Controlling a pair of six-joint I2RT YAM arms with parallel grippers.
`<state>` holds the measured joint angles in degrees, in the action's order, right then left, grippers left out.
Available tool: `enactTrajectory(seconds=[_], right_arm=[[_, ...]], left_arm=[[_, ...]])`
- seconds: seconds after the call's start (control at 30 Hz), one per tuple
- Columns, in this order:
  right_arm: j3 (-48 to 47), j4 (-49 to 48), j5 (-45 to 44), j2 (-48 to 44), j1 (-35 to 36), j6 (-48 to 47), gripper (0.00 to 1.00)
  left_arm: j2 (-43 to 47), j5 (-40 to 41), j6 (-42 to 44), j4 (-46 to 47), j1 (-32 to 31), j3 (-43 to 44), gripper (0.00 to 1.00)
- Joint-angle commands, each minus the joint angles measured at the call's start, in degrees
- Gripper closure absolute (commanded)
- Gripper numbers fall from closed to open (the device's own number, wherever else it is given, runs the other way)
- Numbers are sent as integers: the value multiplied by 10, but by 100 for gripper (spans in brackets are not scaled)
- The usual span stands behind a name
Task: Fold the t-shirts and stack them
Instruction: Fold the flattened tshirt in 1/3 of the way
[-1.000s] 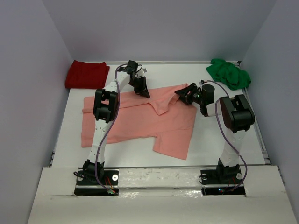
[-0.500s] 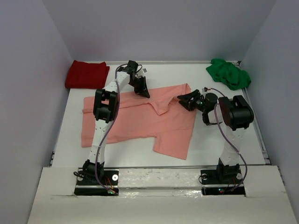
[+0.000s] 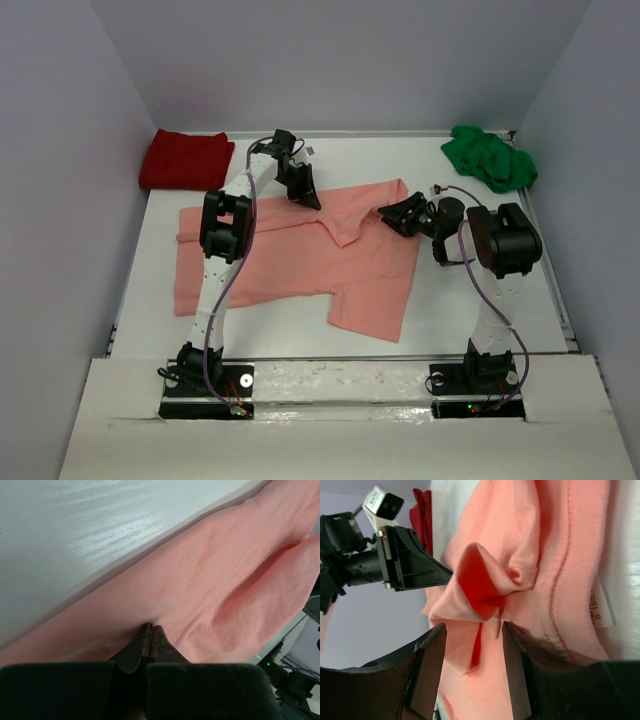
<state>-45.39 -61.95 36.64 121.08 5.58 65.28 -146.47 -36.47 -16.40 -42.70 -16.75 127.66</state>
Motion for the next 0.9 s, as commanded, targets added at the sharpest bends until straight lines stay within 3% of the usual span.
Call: enactTrajectory(seconds=[0.0,0.33,0.87], right_arm=[[-20,50,7,-34,-3,-82,46],[-48,154,6,-54,-3,-151,50],[-131,243,6,-31,19,-232,51]], left_arm=[[-49,84,30,-35,14,-13,96],[-48,85,30,-35,15,-13,96],[-49,84,30,-35,17,-13,96]])
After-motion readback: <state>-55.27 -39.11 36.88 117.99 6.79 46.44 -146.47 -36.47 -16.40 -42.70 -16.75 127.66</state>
